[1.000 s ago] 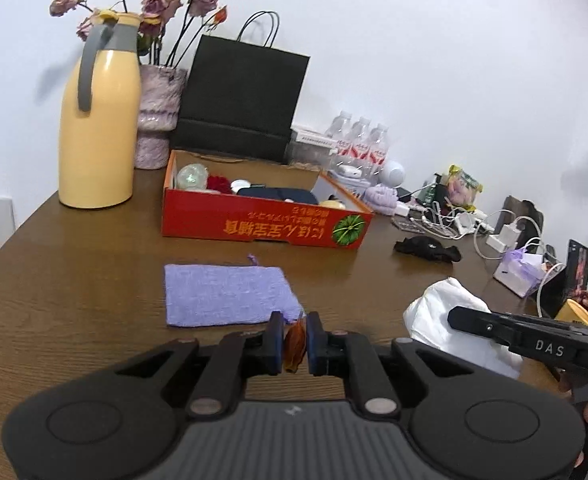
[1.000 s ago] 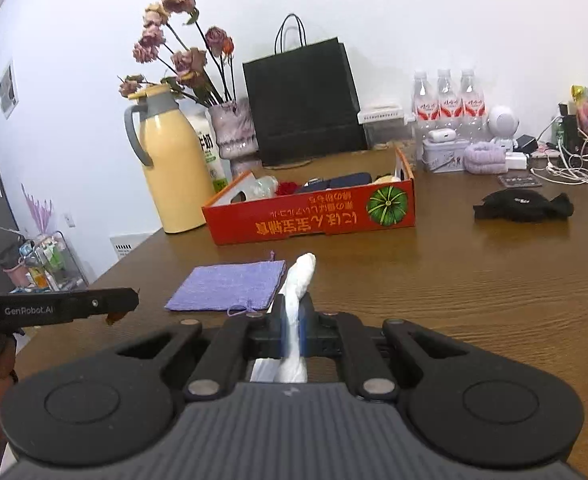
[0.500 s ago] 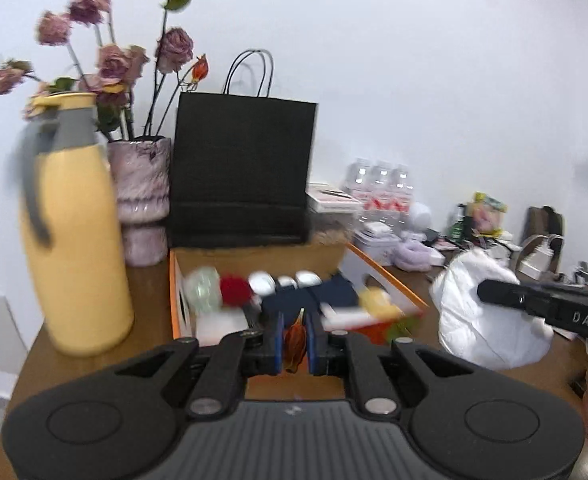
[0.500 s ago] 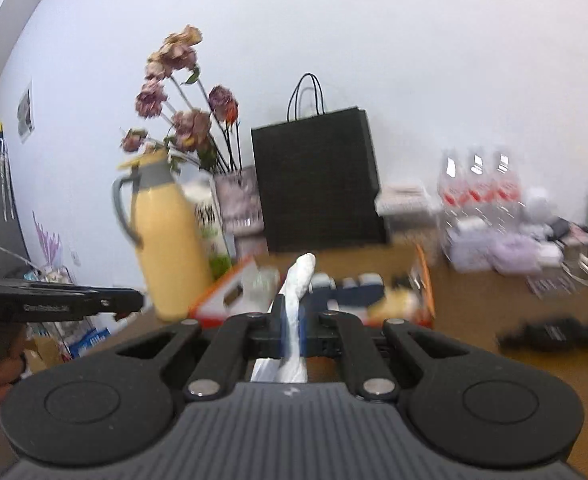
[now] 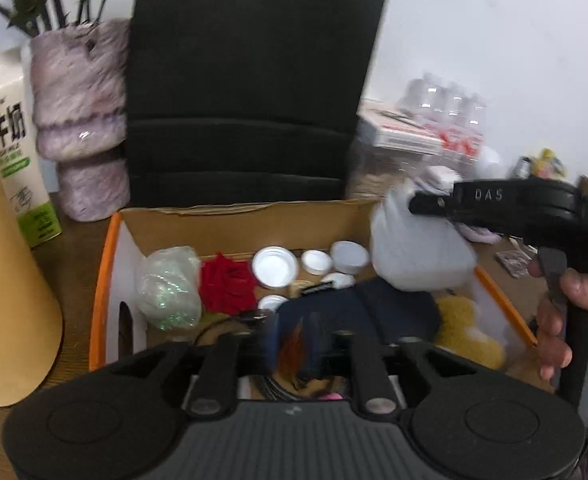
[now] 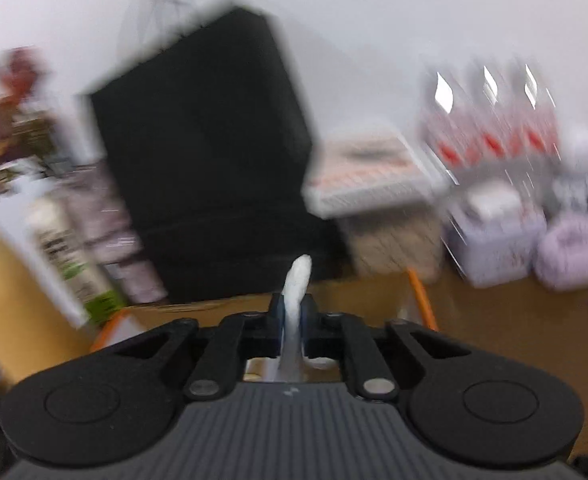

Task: Organize objects
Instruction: 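Carry the white cloth and orange item over the box and open both tools, then move both open tools back toward the purple cloth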

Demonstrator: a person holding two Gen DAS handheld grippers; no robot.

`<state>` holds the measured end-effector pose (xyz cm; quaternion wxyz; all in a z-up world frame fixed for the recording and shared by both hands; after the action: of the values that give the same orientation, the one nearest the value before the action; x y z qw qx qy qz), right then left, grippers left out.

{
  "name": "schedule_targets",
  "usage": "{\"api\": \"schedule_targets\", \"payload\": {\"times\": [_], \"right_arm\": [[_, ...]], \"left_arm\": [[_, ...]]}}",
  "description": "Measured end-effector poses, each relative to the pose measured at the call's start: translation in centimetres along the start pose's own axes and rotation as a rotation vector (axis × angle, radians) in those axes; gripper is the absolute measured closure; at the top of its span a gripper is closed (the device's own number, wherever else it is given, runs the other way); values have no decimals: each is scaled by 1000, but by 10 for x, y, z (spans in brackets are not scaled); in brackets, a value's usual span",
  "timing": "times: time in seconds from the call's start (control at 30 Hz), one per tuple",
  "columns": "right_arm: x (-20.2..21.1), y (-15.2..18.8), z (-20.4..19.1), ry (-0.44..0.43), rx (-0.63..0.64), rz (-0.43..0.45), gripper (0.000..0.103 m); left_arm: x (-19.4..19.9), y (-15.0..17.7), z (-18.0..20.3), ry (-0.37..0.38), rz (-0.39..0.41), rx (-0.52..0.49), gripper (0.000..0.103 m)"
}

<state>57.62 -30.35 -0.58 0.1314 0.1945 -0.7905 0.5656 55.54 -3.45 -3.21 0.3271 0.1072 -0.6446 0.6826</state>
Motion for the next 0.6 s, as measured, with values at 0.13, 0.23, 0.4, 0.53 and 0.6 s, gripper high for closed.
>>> {"api": "schedule_targets", "payload": {"times": [0.13, 0.23, 0.4, 0.53, 0.6], "right_arm": [[2, 9, 2, 76, 78, 40, 28], [19, 7, -4, 78, 141, 60, 20], [58, -4, -10, 37, 161, 43, 13], [116, 18, -11, 11, 196, 49, 4], [160, 47, -13, -27, 225, 56, 2]], "left_arm": [[9, 3, -8, -46, 66, 9, 31], [24, -5, -13, -70, 68, 35, 30], [68, -11, -9, -101, 100, 86, 18], [130, 30, 2, -95, 112, 41, 17], [164, 62, 10, -61, 122, 14, 14]]}}
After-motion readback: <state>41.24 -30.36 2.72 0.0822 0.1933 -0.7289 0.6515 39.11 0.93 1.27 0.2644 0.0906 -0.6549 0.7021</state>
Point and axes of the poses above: each gripper's, at about its wrist camera, not at the fingertips, and x roughly against the way its jaws point, z to its right, y to its underside, the point moved 2 cm from there along -x, roughly the way its jaws point, and after that the axes turned 7 degrees about z, right-handed, at the moved point
